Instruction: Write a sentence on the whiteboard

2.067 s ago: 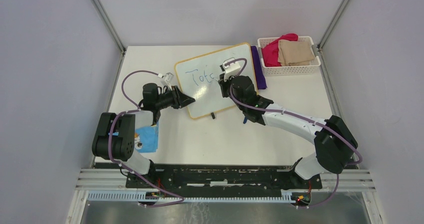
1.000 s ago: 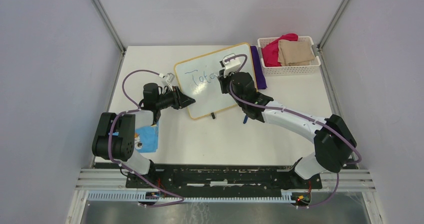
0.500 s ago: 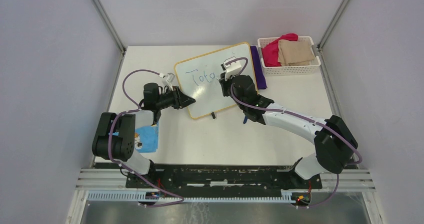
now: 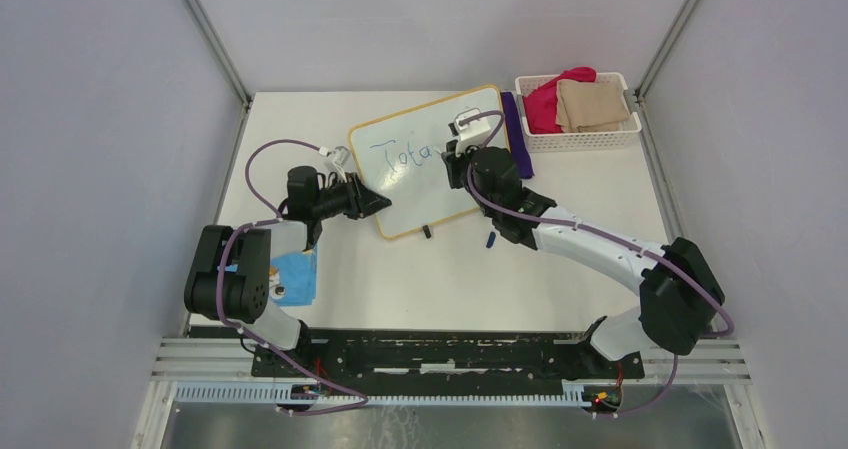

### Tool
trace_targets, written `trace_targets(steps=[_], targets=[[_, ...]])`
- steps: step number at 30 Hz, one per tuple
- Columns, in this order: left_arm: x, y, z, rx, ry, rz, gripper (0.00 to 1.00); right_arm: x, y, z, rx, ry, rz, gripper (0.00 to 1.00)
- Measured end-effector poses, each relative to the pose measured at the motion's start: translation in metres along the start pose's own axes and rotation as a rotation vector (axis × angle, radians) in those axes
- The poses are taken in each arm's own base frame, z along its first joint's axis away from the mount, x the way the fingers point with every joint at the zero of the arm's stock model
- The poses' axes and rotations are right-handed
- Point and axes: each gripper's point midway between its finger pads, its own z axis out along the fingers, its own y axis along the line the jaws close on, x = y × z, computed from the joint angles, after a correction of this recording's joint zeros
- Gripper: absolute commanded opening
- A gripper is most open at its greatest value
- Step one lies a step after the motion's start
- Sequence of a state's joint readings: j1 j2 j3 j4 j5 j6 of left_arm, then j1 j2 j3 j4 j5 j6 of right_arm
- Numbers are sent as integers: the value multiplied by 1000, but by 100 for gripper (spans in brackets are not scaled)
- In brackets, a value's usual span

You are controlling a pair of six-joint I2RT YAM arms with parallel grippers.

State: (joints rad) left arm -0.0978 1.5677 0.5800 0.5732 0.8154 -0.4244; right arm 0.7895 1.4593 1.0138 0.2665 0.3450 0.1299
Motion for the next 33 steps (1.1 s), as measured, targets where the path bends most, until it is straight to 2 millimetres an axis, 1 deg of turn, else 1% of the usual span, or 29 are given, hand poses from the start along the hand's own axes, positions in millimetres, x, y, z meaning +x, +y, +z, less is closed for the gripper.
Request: trace_targets(steps=[7, 10, 19, 29, 33], targets=[[0, 0, 0, 0, 1, 0, 35, -24, 0, 2, 1, -43, 13, 0], [0, 0, 0, 0, 2, -1, 36, -27, -2, 4, 7, -48, 15, 0], [1, 0, 0, -1, 2, -1, 36, -10, -8, 13, 24, -7, 4, 0], [1, 0, 0, 0, 3, 14, 35, -7, -11, 15, 30, 2, 7, 0], [0, 0, 1, 0, 2, 16, 35, 1, -12, 14, 32, 15, 6, 0]])
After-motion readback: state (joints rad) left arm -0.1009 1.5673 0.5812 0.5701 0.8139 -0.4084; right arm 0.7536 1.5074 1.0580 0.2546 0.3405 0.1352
